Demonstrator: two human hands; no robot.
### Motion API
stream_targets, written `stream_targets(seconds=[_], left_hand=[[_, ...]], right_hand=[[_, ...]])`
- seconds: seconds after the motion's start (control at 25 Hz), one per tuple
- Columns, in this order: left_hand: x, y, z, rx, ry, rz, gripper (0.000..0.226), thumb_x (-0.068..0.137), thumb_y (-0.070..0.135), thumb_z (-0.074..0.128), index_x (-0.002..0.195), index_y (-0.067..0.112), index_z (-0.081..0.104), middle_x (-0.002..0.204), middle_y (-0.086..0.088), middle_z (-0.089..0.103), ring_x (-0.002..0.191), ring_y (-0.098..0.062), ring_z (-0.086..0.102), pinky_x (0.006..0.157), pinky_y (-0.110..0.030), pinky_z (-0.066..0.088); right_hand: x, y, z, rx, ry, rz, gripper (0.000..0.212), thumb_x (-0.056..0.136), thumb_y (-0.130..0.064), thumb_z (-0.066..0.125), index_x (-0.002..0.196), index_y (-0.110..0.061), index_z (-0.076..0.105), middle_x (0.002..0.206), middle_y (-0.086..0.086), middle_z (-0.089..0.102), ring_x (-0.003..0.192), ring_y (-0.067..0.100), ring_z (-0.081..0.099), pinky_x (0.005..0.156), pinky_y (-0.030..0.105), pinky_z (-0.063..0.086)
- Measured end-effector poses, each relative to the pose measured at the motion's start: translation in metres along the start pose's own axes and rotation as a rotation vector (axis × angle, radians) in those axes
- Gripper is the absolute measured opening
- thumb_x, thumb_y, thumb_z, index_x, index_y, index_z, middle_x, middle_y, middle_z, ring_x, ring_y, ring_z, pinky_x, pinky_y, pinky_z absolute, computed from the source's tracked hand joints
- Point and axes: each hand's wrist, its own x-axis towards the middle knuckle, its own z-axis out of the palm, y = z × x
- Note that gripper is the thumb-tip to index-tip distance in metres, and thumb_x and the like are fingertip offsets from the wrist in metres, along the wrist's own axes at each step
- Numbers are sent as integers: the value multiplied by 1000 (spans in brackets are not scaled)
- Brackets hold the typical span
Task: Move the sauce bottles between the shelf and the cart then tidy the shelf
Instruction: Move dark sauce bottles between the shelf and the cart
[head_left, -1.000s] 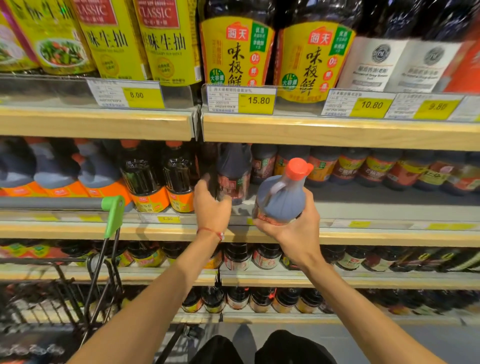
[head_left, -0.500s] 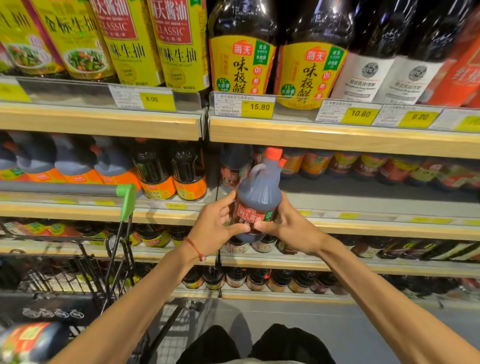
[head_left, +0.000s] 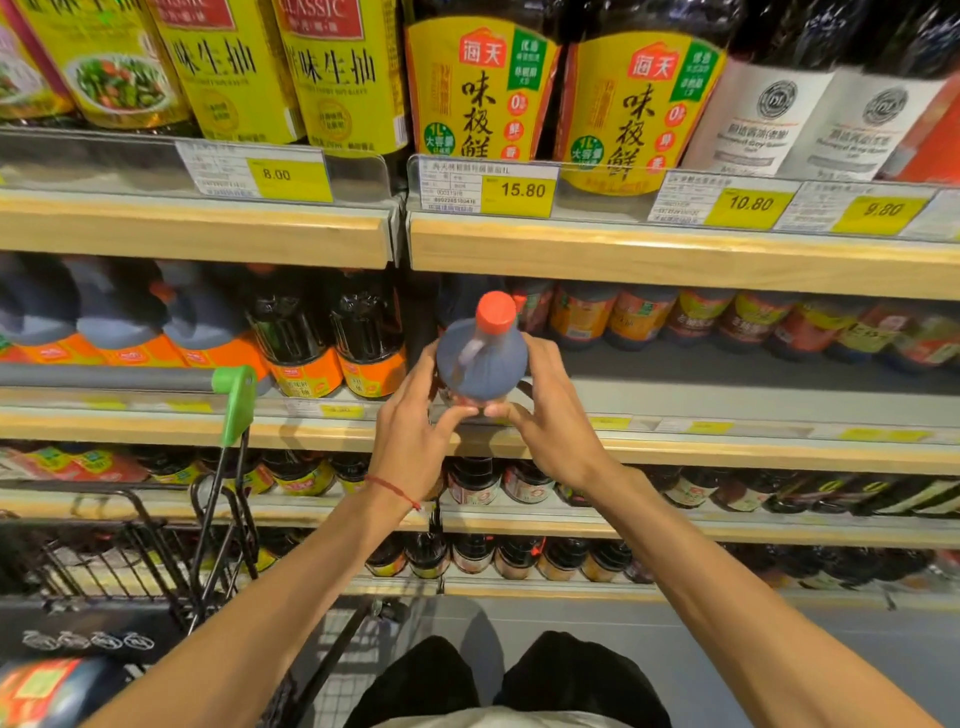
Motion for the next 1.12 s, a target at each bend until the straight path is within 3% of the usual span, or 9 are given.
stream_targets(seconds=[0.12,0.28,0.48,0.68,0.8,0.96,1.12], left_hand=[[12,-12,1,-54,9,0,76,88,26,72,152,31,31,142,4,52,121,-8,58,100,-39,52],[25,-26,7,-63,34,30,73,90,28,69,152,24,30,141,-1,53,128,-9,53,104,-39,50],[45,-45,16,14,27,51,61,91,31,68,143,20,39,133,1,58,125,-11,54,104,-41,49],[51,-66,25,-2,24,13,57,91,20,67,142,22,40,129,0,59,124,-14,56,103,-42,49],[54,-71,25,-24,23,-4,51,92,21,67,137,21,44,123,0,60,117,-14,59,100,-42,51],[56,-69,24,42,8,-36,50,93,21,65,137,21,42,124,-1,56,120,-15,55,105,-41,48],[47,-56,17,115,36,-89,49,90,22,69,131,14,45,123,-1,52,121,-18,52,105,-43,46]], right_hand=[[9,4,12,40,104,11,61,97,-23,71,149,-13,41,139,2,49,132,11,51,110,45,48],[24,15,21,44,173,24,48,99,-33,69,139,-16,50,134,1,60,127,15,58,102,49,52],[34,34,35,78,232,75,46,97,-43,69,133,-20,52,126,2,65,119,20,63,97,52,55],[46,51,46,145,220,133,30,93,-32,74,116,-18,62,114,1,71,109,18,68,95,50,57],[50,56,53,104,155,185,40,91,-39,73,123,-19,59,121,1,66,118,19,63,102,49,54],[50,48,49,19,10,255,49,93,-10,72,136,-16,49,130,2,55,132,24,52,116,48,43],[31,21,35,-153,67,277,51,95,-12,68,142,-14,49,135,3,55,129,16,49,113,29,39]])
